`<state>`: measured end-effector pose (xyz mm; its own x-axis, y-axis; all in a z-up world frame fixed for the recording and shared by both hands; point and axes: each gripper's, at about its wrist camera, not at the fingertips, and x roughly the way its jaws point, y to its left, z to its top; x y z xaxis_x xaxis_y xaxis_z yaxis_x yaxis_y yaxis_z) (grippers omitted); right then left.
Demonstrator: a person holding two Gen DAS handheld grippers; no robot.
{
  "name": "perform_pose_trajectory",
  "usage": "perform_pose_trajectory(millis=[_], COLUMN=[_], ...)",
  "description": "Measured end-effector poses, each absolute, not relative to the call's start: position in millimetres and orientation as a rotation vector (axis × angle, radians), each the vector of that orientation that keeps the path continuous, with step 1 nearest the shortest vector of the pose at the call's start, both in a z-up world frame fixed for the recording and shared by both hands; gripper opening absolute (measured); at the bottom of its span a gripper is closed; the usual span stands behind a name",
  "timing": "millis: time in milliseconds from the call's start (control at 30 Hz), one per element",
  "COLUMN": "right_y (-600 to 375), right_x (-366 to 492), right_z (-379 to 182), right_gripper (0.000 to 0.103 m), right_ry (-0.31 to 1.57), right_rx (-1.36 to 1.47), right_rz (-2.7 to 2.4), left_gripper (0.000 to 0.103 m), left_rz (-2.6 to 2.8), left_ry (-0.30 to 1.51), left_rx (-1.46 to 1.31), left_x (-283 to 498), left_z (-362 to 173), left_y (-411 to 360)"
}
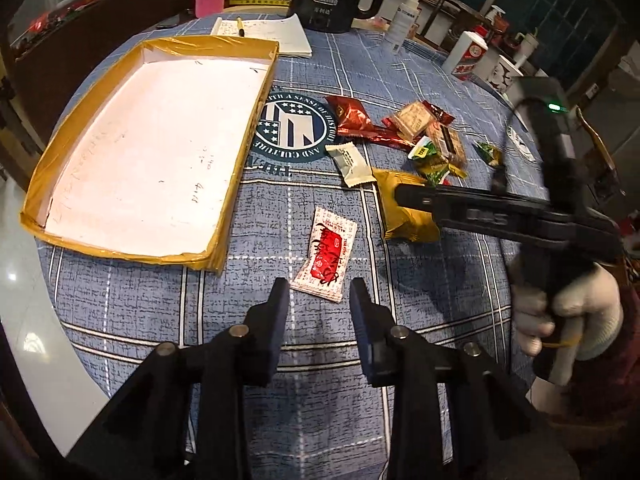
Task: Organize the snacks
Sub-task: 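Grasp the red-and-white sachet with the left tool while the right grasps the yellow pastry bag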
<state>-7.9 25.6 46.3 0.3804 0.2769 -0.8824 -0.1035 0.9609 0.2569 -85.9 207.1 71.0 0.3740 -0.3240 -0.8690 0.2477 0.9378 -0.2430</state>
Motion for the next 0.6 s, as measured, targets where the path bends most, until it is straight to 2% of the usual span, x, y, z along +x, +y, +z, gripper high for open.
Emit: perform_pose_trajectory(millis=[167,233,600], right_y=[38,36,9], right_x=[5,5,-22], right_z=[32,33,48], right_gripper=[0.062,0.049,0.048], right_ry=[1.187,1.19,1.173], right_rx=[0.099,0.086,0.256], right_rz=[0.152,0.129,0.142], left_gripper=[0.037,0.037,0.037], left_rz=[-0.424,-0.452,-0.517], left_ry=[1.145,1.151,1.195], left_rx=[-0.057,-0.048,0.093], left_x=[-78,-73,-47], left_z=[70,69,40], left_y=[203,198,159])
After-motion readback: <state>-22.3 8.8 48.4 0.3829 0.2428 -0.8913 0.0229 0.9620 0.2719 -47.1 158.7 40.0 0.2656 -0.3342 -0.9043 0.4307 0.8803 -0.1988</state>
